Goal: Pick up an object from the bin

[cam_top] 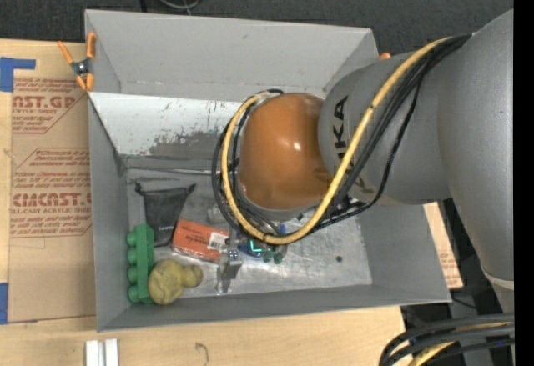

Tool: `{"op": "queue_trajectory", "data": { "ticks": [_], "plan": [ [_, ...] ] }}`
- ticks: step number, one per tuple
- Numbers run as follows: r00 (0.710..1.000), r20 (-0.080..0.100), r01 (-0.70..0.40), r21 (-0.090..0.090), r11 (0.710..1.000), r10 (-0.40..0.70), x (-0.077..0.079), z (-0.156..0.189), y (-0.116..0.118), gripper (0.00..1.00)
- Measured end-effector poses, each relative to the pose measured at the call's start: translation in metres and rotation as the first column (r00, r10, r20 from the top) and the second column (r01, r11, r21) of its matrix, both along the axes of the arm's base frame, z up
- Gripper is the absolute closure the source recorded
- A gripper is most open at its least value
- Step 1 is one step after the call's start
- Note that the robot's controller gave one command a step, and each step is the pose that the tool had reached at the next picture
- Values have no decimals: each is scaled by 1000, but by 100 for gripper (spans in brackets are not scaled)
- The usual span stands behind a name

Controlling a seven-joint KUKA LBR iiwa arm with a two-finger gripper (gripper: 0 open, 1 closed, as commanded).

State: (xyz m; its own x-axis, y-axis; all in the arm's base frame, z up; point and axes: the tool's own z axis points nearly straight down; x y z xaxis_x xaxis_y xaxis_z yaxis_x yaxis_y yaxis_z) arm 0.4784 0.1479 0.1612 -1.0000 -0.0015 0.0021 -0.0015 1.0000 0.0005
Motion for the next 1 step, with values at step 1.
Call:
{"op": "queue_trajectory", "data": {
  "ticks": [1],
  "plan": [
    [1000,1,1,0,1000,-1,1,0,0,0]
  ]
}}
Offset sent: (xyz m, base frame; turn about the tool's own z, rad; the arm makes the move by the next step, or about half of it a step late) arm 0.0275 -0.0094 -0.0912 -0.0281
